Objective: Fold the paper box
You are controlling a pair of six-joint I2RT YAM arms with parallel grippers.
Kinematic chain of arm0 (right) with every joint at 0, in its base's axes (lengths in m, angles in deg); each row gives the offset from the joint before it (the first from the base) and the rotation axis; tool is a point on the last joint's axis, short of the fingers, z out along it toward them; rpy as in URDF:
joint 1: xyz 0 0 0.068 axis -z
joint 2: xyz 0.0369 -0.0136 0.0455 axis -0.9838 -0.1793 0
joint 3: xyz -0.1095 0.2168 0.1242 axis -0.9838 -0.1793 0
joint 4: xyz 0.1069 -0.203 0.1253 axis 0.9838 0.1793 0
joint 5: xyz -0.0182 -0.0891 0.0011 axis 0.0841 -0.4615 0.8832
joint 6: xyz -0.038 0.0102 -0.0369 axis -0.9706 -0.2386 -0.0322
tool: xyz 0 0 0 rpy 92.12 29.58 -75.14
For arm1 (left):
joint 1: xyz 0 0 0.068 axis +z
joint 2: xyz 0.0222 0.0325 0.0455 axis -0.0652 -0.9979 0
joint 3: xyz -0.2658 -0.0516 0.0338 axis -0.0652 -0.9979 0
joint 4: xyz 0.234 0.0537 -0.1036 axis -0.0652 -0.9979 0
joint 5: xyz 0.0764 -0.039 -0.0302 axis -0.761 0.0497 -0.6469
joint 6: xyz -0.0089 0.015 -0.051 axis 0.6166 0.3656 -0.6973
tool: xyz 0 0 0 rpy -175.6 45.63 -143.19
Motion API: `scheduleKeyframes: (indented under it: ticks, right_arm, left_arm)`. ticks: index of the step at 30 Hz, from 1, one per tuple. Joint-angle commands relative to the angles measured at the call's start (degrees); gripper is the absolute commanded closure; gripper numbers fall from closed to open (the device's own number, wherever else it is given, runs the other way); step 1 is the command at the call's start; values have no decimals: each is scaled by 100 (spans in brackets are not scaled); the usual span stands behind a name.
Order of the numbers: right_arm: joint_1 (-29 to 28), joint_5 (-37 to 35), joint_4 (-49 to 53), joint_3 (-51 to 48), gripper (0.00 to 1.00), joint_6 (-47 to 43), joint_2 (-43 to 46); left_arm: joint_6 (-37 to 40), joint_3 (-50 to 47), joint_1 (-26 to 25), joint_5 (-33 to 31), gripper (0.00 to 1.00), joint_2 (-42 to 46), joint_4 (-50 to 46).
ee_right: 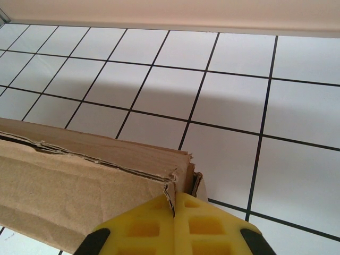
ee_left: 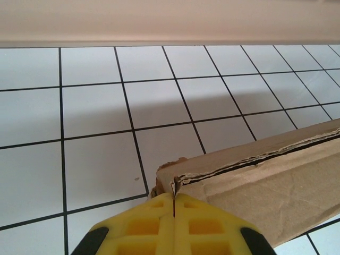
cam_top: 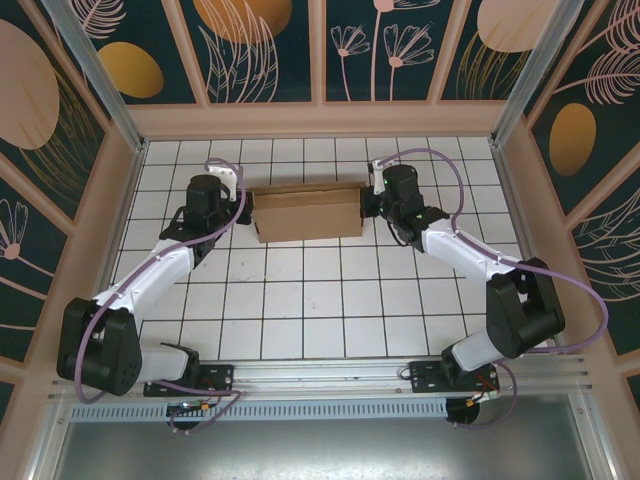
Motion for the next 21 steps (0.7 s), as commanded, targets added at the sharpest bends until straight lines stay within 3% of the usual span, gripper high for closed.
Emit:
scheduleKeyframes:
  ticks: [1,7,13,19,21]
  right_arm:
    - [17,-110,1049,-185,100,-103,-132]
    - [90,-55,1060,-127,100,-96,-123]
    - [68,140,961,-163,100,192,-191]
    - [-9,419,584,-545,100,653,-180]
    - [-11,548,506,-615,96,696,-187]
  left_arm:
    - [318,-148,37,-456,100,-17,-910]
    - [417,-188,39,-489,100,13,-934]
    - [-13,-435,41,224,100,-2,-429]
    - [-352,-651,44,276,100,71,-245]
    - [-378,-748,44,349,100,104,-174]
